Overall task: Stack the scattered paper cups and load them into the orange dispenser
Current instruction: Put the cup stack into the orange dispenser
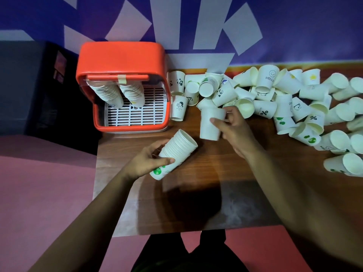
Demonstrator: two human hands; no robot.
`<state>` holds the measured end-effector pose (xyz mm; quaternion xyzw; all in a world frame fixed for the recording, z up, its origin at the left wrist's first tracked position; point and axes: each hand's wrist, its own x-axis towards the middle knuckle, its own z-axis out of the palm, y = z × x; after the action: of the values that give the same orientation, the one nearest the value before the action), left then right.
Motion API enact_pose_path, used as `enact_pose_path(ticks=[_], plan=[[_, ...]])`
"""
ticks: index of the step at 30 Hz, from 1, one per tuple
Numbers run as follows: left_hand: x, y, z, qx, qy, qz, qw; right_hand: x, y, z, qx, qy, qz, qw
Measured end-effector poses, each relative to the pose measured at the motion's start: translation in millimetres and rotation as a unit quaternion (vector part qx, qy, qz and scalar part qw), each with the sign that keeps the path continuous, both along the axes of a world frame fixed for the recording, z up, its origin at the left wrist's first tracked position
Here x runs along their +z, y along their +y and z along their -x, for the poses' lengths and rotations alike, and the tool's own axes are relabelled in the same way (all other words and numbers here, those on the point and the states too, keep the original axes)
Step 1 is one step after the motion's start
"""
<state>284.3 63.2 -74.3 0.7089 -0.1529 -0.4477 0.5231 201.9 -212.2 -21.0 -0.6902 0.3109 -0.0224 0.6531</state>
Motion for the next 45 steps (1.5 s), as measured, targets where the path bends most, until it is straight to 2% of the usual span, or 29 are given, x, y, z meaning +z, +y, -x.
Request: enact_pose_path(ticks=[2, 3, 11, 15, 21, 25, 34, 35, 37, 39, 40, 43, 45], plan=[[0.6, -5.2, 2.4, -0.005, 0.001, -0.003, 1.000, 0.9, 2.2, -0.9, -0.061, -0.032, -0.054, 0.996], [1.2, -8.6, 3.3, -0.010, 0.001, 0.000, 1.000, -0.8, 4.0, -1.0, -0.071, -0.030, -0.049, 0.996], [5.0, -42.6, 11.8, 0.015, 0.049, 0.055, 0.997, -7.9, 26.9, 11.0, 0.012, -0.004, 0.014, 1.000], [0.6, -50.5, 12.8, 0.016, 0.053, 0.051, 0.997, -12.3, 17.3, 12.7, -0.040, -0.054, -0.077, 0.995], [-6.1, -59.1, 13.8, 0.019, 0.064, 0.053, 0.996, -10.6, 5.9, 11.0, -0.058, -0.039, -0.087, 0.994], [-8.4, -65.4, 17.2, 0.051, 0.105, 0.078, 0.990, -20.4, 1.7, 6.3, -0.090, -0.001, -0.010, 0.996], [-8.5, -80.5, 9.5, 0.086, 0.107, 0.075, 0.988, -27.8, -7.3, 4.0, 0.054, 0.048, -0.012, 0.997], [-9.6, -80.3, 7.9, 0.087, 0.108, 0.076, 0.987, -27.0, -16.3, 2.4, 0.053, 0.047, 0.015, 0.997], [-11.7, -81.1, 5.4, 0.092, 0.107, 0.076, 0.987, -30.5, -41.4, -0.1, 0.041, 0.053, 0.170, 0.983], [-13.0, -82.2, 3.9, 0.099, 0.106, 0.073, 0.987, -40.5, -70.7, 0.1, 0.058, 0.108, 0.358, 0.926], [-13.6, -82.3, 4.2, 0.098, 0.103, 0.070, 0.987, -45.3, -82.8, 1.0, 0.073, 0.145, 0.422, 0.892], [-15.6, -84.9, 7.3, 0.093, 0.098, 0.062, 0.989, -58.1, -105.7, 1.7, 0.118, 0.229, 0.510, 0.821], [-17.5, -87.1, 10.3, 0.095, 0.103, 0.062, 0.988, -64.5, -112.9, -1.3, 0.126, 0.257, 0.530, 0.798]])
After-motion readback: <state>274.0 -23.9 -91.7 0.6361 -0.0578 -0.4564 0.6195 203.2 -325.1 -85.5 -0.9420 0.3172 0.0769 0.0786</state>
